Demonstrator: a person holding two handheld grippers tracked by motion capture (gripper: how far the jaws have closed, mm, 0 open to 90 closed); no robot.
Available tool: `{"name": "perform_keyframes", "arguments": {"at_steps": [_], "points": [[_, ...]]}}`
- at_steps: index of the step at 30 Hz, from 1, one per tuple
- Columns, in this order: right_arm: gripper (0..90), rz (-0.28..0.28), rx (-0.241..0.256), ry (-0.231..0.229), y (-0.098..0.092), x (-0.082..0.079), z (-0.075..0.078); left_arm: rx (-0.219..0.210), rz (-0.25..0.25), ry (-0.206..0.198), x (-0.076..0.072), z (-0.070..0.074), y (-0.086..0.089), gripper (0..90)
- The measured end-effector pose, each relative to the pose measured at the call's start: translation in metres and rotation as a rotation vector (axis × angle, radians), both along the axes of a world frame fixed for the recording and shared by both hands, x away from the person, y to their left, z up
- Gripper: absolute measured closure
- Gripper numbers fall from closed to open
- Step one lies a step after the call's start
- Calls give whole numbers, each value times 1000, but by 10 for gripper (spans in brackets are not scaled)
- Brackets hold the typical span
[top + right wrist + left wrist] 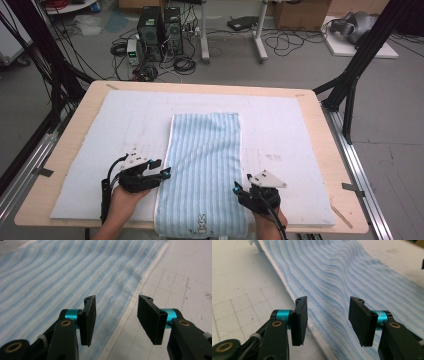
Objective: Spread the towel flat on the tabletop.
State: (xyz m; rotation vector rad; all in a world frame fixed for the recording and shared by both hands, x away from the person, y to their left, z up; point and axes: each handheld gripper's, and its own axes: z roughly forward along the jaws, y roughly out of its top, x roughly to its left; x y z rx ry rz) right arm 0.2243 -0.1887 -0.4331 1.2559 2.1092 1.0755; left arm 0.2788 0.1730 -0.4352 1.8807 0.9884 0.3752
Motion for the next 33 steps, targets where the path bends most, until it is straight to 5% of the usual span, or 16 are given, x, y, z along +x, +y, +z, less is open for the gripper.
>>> {"name": "perform_keyframes", "arguments": {"at_steps": [4,7,10,14,15,24,33], "points": [[640,5,9,36,2,14,-2,38,24,61,13,-9,-3,526],[681,23,-31,62,5,20,-7,85,25,79,16,-15,-5,549],[722,26,-49,82,4,22,-13,107,33,54,14,-16,-6,600],[842,37,-30,71,0,19,-16,132,-3,25,9,-16,-8,861],[858,42,-38,66,-1,18,-16,142,-4,21,8,-16,-9,870],[882,61,-33,67,-6,7,-16,75,-27,79,-8,-16,-1,875],[897,84,-42,67,-12,-33,-15,38,-78,118,-28,-16,8,871]]}}
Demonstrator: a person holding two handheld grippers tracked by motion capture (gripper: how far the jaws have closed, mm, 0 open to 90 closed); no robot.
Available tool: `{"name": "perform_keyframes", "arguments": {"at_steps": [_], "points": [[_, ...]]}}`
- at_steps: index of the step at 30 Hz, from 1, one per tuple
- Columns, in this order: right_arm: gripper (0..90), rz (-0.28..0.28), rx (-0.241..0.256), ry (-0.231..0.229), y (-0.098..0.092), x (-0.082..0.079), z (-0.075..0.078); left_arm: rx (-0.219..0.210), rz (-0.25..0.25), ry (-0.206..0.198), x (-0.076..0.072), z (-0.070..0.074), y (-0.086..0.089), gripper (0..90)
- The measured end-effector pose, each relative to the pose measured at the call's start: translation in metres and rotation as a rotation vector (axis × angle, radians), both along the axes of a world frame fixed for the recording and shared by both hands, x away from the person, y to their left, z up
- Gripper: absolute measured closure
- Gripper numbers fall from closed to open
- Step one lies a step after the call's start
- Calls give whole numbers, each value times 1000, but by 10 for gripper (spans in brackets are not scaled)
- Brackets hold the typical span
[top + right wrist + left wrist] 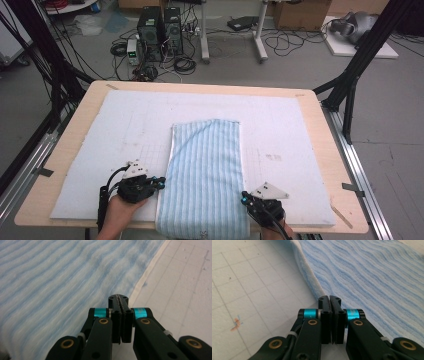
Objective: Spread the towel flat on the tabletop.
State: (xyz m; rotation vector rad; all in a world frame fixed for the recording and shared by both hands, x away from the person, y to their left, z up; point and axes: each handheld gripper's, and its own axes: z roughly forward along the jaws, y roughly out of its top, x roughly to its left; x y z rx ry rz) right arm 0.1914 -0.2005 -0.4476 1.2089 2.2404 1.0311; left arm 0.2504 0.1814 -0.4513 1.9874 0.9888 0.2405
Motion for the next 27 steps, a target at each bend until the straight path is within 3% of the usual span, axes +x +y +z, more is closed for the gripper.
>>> {"name": "perform_keyframes", "arguments": {"at_steps": [3,6,10,12,16,18,19,20,22,23,25,27], "points": [[894,2,-7,-3,-2,-10,1,7,-29,0,-1,0,1,827],[841,-6,7,-29,-5,-7,4,-3,13,-21,4,4,0,608],[747,-30,27,-53,-3,10,10,-19,56,-90,20,12,0,488],[680,-53,28,-54,0,23,12,-20,59,-116,30,17,-1,464],[638,-81,10,-23,7,51,8,-32,88,-150,50,25,-1,468],[677,-99,-8,9,9,61,2,-63,112,-162,57,26,1,477],[713,-107,0,23,10,63,-1,-44,114,-154,61,28,2,477],[758,-105,22,21,9,62,-2,-48,109,-141,65,29,3,466],[875,-78,22,18,9,59,-2,-58,113,-159,72,31,3,435],[880,-72,9,12,10,57,-2,-60,110,-168,75,32,3,433],[883,-61,12,14,8,55,-2,-31,122,-147,84,32,3,415],[885,-52,-8,0,6,52,-1,-32,128,-122,91,31,4,414]]}}
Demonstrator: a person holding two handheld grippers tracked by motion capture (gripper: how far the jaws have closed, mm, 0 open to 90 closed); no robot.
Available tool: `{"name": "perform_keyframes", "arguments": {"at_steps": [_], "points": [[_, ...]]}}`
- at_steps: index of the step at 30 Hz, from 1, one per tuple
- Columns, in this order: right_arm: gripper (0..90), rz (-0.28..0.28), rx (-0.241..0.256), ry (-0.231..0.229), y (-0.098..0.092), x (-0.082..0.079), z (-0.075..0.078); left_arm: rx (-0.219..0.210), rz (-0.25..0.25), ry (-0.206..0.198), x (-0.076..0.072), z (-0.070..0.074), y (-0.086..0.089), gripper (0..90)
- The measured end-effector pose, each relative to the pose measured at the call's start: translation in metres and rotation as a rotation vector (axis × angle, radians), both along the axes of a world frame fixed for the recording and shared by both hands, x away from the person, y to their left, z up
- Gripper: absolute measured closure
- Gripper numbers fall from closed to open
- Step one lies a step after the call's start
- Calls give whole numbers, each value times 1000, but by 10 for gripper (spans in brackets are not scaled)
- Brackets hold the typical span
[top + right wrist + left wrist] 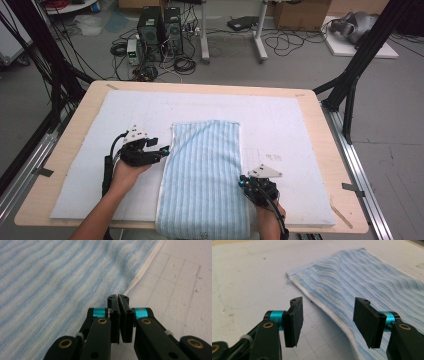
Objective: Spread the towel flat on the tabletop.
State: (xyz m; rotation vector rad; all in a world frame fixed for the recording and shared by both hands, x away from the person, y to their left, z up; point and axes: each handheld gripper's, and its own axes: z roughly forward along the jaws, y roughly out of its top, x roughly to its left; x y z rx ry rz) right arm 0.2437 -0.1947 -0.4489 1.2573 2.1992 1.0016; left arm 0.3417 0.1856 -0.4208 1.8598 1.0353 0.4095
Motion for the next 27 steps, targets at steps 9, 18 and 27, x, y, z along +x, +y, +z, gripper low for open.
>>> {"name": "perform_keyframes", "arguments": {"at_steps": [9,18,27], "points": [[640,5,22,-18,-6,-7,4,30,-16,-35,36,8,-9,444],[537,23,88,-71,-11,2,15,36,19,-34,81,7,-22,497],[511,-13,119,-71,-27,3,16,106,-10,50,116,-1,-44,421]]}}
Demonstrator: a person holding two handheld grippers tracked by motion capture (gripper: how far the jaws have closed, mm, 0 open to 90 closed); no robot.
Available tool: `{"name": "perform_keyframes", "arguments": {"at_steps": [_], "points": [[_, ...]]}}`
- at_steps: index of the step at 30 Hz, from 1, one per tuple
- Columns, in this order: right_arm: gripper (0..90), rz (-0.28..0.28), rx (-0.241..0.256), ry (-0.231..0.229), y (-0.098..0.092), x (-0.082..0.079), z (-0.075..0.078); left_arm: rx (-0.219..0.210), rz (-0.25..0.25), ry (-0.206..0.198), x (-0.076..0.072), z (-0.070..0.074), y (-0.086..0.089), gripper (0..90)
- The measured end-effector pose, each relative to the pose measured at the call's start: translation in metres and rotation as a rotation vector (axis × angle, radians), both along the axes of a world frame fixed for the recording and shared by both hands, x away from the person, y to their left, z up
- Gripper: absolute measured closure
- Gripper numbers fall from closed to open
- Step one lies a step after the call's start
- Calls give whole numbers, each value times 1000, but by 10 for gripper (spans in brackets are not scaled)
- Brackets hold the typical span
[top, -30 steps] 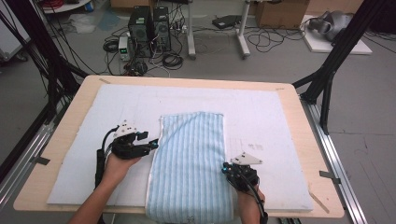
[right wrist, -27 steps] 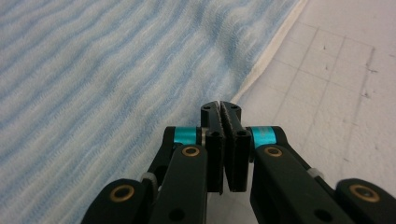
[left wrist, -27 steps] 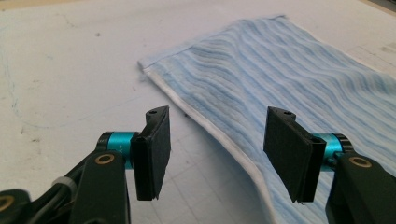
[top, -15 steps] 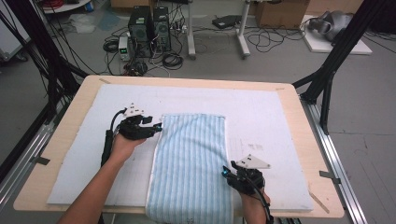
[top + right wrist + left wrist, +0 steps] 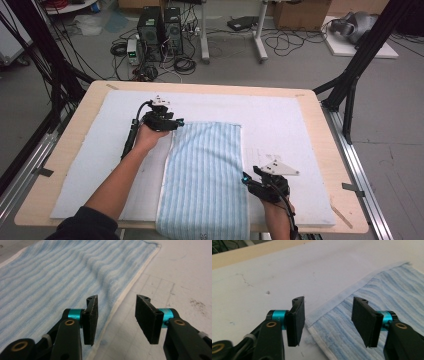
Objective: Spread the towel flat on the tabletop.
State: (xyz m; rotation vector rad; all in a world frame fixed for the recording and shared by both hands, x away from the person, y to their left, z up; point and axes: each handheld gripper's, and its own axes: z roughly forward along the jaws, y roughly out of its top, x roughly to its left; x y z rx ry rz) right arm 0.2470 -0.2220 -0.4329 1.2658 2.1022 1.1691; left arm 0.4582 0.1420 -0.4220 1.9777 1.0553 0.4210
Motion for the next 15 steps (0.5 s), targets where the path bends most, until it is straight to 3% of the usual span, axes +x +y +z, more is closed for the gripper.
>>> {"name": "perform_keyframes", "arguments": {"at_steps": [5,10,13,15], "points": [[423,-27,26,4,-12,-4,-3,51,14,19,5,-12,-4,378],[406,-46,34,0,-18,-3,-1,132,15,32,6,-19,-5,578],[406,-39,36,0,-17,-2,0,124,27,31,6,-20,-4,619],[407,-33,32,2,-16,0,0,139,28,13,5,-20,-4,731]]}}
